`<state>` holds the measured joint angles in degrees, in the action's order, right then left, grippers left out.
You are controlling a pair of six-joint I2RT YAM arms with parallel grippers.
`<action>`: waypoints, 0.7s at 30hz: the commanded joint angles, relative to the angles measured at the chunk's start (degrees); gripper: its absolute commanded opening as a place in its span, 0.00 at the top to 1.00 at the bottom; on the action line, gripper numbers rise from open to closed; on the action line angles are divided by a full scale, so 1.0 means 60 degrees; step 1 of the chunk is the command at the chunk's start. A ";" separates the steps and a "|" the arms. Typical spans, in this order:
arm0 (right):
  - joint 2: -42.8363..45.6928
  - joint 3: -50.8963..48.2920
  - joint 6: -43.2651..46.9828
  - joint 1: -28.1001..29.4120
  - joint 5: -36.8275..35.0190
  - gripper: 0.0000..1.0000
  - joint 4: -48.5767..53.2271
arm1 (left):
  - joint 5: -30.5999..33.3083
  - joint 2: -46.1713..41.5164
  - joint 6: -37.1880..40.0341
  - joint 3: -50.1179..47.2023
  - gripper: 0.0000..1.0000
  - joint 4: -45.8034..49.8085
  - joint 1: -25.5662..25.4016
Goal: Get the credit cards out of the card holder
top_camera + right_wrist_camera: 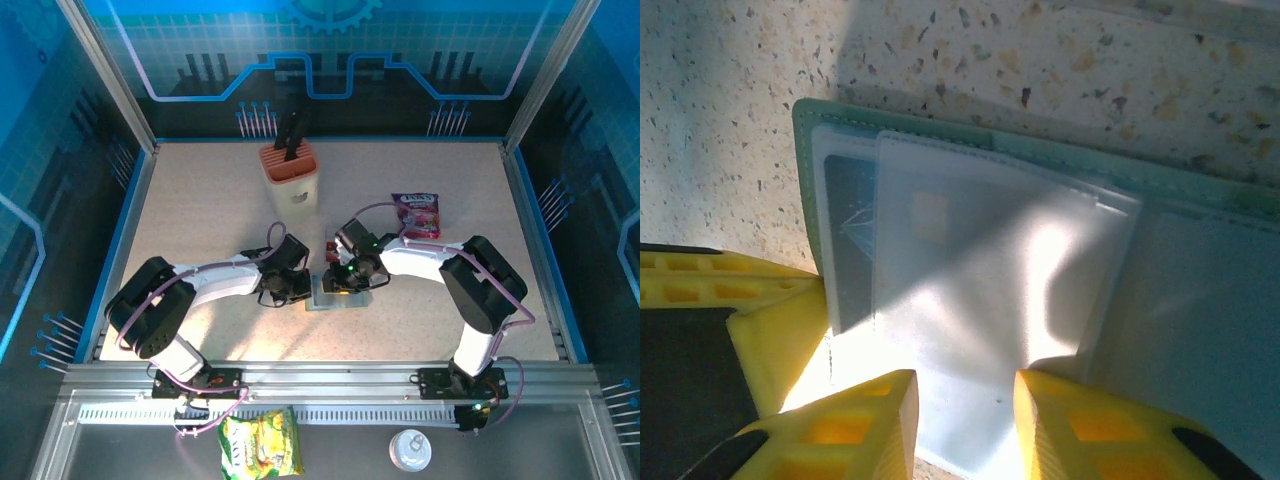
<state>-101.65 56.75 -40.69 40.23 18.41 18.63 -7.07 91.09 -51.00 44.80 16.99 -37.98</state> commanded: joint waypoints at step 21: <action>0.0465 -0.0225 0.0292 -0.0180 0.0006 0.69 0.0195 | 0.0373 -0.0672 0.0049 0.0628 1.00 0.0825 0.0064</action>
<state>-100.38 56.42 -39.79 39.94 18.44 18.98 -5.76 89.08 -50.85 46.81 19.99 -37.98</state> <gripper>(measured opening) 0.310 0.041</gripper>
